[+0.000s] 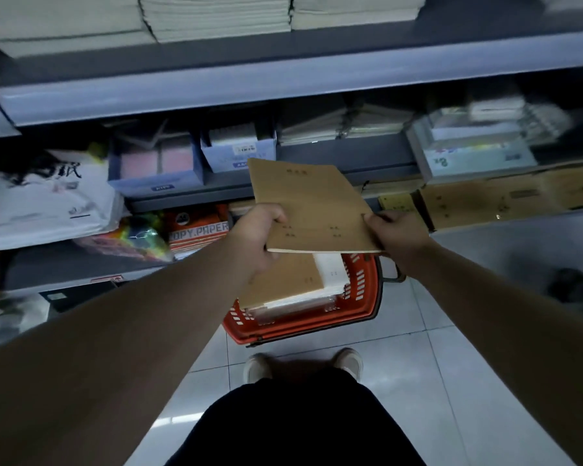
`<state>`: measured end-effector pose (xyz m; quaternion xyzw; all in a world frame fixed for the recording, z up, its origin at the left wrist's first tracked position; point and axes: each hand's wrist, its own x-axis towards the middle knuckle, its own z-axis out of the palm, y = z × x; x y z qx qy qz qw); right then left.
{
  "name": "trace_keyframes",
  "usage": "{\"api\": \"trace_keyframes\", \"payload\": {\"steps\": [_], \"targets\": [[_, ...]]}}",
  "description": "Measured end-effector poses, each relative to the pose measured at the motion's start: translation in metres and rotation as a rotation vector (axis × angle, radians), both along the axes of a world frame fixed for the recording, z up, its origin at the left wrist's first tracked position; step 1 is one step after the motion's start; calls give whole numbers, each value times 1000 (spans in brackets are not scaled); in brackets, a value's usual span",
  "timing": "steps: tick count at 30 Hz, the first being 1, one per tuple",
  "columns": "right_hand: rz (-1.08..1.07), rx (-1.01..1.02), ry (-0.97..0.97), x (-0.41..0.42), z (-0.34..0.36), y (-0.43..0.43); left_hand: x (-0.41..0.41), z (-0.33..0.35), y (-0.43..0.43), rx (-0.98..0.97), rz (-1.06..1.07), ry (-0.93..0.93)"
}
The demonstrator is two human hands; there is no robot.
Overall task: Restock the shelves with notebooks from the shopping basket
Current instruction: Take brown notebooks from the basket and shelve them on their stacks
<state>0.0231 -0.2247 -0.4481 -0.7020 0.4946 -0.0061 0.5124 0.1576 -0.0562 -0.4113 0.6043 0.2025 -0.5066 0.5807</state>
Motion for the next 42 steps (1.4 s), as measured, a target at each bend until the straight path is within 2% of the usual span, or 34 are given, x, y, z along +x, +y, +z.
{"api": "trace_keyframes", "payload": {"steps": [4, 13, 22, 29, 35, 42], "targets": [[-62, -5, -70, 1, 33, 3, 6, 37, 0, -101, 41, -8], [-33, -98, -123, 2, 120, 14, 13, 118, 7, -221, 81, -90], [18, -262, -78, -6, 181, 16, -1, 149, 21, -320, 148, 27], [23, -362, -25, -11, 214, 12, 0, 182, 14, -363, 18, -54], [-32, -433, -116, -9, 235, 3, 11, 213, 1, -373, -53, -110], [-55, -412, -167, 0, 237, -23, 18, 222, -25, -424, -65, -163]]}}
